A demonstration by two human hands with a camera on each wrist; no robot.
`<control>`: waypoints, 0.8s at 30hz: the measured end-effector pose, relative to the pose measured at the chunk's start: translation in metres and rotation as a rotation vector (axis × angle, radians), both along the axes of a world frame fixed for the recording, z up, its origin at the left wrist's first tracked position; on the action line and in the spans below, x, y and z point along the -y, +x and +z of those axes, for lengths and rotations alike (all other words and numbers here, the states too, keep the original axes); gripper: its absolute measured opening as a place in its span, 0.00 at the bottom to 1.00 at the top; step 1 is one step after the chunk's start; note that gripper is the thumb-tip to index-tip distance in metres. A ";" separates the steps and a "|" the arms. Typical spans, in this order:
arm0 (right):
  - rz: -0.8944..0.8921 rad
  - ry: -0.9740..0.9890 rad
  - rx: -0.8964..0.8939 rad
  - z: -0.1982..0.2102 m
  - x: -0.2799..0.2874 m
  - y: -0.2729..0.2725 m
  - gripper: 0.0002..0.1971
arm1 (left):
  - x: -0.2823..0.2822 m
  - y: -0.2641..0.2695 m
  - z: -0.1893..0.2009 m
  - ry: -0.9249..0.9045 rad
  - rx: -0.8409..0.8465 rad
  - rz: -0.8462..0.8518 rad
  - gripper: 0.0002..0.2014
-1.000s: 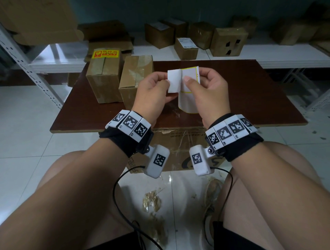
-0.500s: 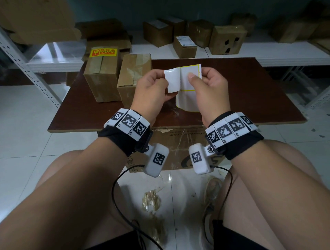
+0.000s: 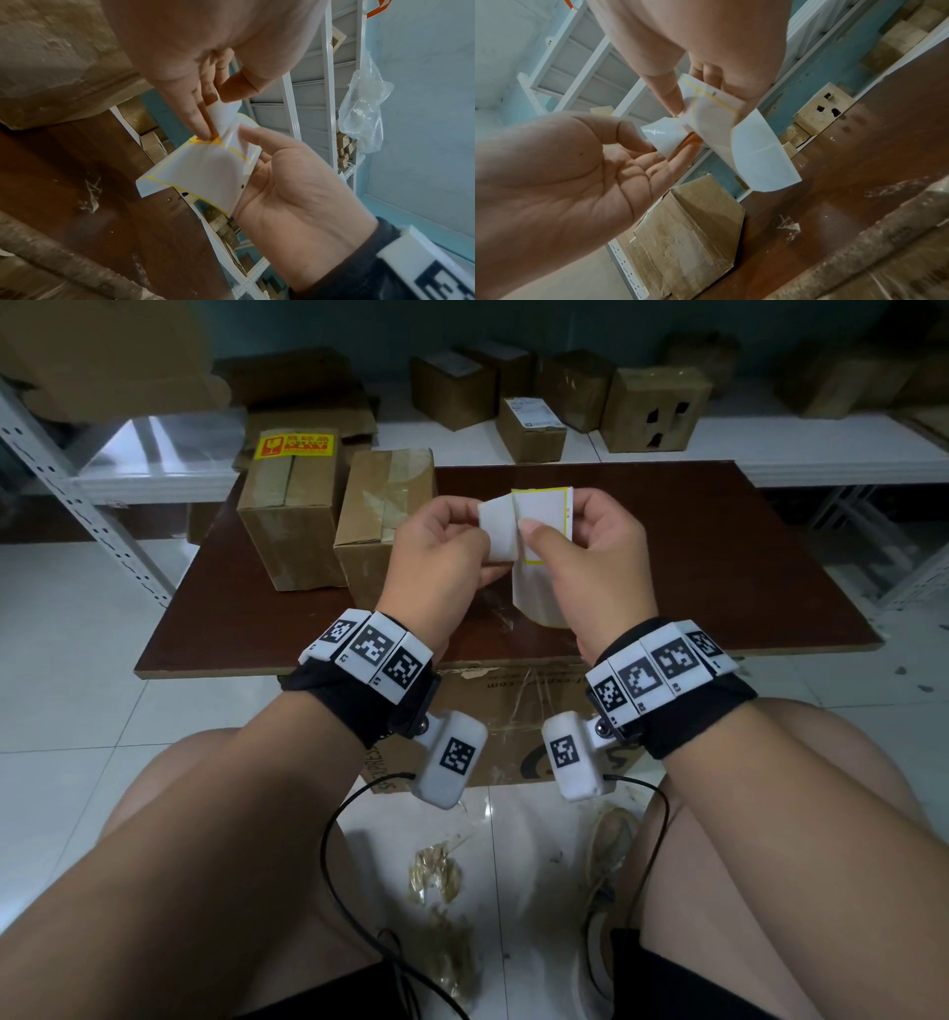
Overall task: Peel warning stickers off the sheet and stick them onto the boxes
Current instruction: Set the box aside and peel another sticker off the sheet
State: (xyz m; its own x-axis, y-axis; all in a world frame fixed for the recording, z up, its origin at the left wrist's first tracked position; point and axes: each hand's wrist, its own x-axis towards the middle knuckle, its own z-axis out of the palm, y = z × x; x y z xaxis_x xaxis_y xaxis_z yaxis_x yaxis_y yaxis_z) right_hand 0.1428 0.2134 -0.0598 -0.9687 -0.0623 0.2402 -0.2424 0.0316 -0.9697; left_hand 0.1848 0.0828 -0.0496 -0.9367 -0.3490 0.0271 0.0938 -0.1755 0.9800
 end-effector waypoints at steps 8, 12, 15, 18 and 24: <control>-0.017 0.132 -0.092 -0.002 -0.001 0.003 0.13 | 0.002 0.000 -0.002 -0.002 -0.004 -0.001 0.09; -0.022 0.100 -0.067 -0.002 0.001 0.002 0.22 | 0.001 -0.001 -0.004 -0.090 0.006 0.018 0.12; -0.042 0.121 -0.067 -0.003 0.001 0.000 0.15 | 0.000 0.000 -0.004 -0.130 0.001 0.013 0.12; -0.047 0.122 -0.063 -0.004 -0.001 -0.001 0.05 | 0.000 -0.001 -0.004 -0.138 0.008 0.009 0.11; -0.028 0.210 -0.126 -0.005 -0.002 0.000 0.03 | 0.004 -0.001 -0.008 -0.185 -0.042 0.001 0.17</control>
